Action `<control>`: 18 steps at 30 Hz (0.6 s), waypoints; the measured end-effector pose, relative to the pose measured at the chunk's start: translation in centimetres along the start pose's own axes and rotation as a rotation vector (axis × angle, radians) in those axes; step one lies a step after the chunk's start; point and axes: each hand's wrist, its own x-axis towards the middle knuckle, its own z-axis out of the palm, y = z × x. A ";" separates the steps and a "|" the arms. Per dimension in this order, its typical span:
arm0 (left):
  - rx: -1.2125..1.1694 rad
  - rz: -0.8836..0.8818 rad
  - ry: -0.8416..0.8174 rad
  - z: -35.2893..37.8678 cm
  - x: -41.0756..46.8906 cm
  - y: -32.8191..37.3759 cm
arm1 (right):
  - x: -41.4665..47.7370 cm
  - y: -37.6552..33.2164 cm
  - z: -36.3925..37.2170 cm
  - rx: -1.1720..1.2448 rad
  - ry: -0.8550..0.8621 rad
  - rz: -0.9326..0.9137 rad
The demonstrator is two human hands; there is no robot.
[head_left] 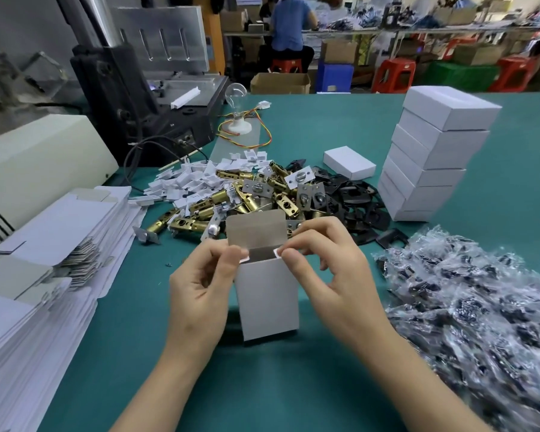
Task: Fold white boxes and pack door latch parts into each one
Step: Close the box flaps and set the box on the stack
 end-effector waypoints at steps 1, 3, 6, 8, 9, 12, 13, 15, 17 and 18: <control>-0.001 0.018 -0.012 -0.1 0.0 0.3 | -0.1 -0.1 0.0 0.014 0.003 -0.013; 0.001 0.056 -0.054 -0.3 -0.1 0.7 | -0.3 -0.4 -0.1 0.060 -0.002 -0.026; 0.036 0.110 -0.074 -0.4 -0.2 1.2 | -0.6 -0.6 -0.4 0.164 -0.029 0.009; -0.017 0.095 -0.049 -0.3 -0.4 1.2 | -0.8 -0.8 -0.3 0.282 -0.056 0.085; -0.064 0.079 -0.046 -0.3 -0.5 1.2 | -0.8 -1.0 -0.1 0.367 -0.065 0.143; -0.076 0.067 -0.061 -0.4 -0.5 1.3 | -0.7 -1.4 0.6 0.569 -0.091 0.256; -0.046 0.083 -0.065 -0.4 -0.5 1.4 | -0.6 -1.5 0.7 0.580 -0.098 0.253; 0.001 0.130 -0.068 -0.6 -0.3 1.6 | -0.3 -1.5 0.8 0.546 -0.095 0.214; 0.016 0.178 -0.070 -0.9 -0.1 1.6 | -0.3 -1.5 0.8 0.506 -0.077 0.196; 0.021 0.197 -0.080 -1.0 0.0 1.5 | -0.3 -1.4 0.9 0.490 -0.070 0.198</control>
